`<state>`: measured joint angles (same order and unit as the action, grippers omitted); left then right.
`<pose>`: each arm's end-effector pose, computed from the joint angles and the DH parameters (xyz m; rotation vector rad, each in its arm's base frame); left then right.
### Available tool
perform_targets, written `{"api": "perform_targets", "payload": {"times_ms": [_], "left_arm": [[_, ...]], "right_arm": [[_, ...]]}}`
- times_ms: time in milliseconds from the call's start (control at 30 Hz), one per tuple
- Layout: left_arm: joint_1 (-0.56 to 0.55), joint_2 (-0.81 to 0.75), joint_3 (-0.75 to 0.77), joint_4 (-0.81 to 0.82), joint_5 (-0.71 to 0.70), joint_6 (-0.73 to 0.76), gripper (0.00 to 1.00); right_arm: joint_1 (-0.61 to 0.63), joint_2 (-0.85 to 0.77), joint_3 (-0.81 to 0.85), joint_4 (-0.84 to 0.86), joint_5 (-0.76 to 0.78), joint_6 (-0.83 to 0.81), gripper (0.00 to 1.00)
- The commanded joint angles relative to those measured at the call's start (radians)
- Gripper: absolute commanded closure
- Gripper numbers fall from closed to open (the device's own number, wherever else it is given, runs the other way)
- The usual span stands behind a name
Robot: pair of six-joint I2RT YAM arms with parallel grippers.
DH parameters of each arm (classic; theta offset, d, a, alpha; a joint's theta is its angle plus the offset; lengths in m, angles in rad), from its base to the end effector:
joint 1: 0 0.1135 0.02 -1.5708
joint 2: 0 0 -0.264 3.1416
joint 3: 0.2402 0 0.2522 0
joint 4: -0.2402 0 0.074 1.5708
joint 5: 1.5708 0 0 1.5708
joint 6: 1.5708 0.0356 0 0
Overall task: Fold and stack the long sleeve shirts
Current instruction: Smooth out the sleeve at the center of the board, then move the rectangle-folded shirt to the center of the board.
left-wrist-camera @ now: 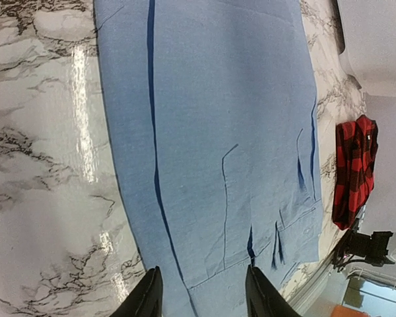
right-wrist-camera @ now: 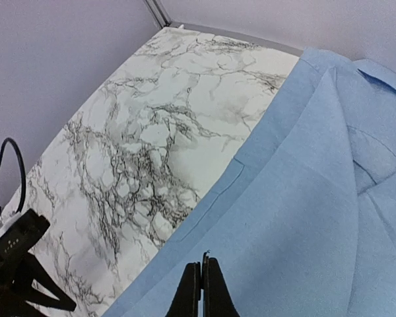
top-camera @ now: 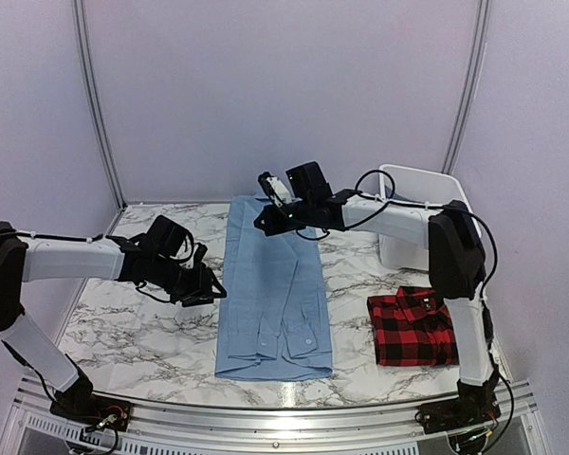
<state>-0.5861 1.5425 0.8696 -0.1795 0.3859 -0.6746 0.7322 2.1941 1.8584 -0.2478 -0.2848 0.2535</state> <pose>0.2524 -0.1837 0.1911 0.0758 2.6124 -0.9883 0.3766 0.3520 0.2442 -0.7031 2.1481 0.8583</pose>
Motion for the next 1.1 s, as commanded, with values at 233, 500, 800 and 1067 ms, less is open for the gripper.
{"api": "perform_targets", "payload": {"times_ms": [233,500,800,1067], "left_arm": [[0.003,0.099,0.045,0.195,0.033,-0.065,0.59],[0.002,0.184,0.06,0.352,0.061,-0.131,0.6],[-0.051,0.357,0.204,0.371,0.084,-0.13,0.6],[-0.067,0.452,0.207,0.351,0.043,-0.188,0.64]], "right_arm": [[-0.118,0.31,0.268,0.331,-0.169,0.234,1.0],[-0.179,0.549,0.456,0.42,-0.194,0.376,1.0],[-0.185,0.6,0.44,0.414,-0.187,0.405,1.0],[-0.192,0.567,0.427,0.358,-0.17,0.355,1.0]]}}
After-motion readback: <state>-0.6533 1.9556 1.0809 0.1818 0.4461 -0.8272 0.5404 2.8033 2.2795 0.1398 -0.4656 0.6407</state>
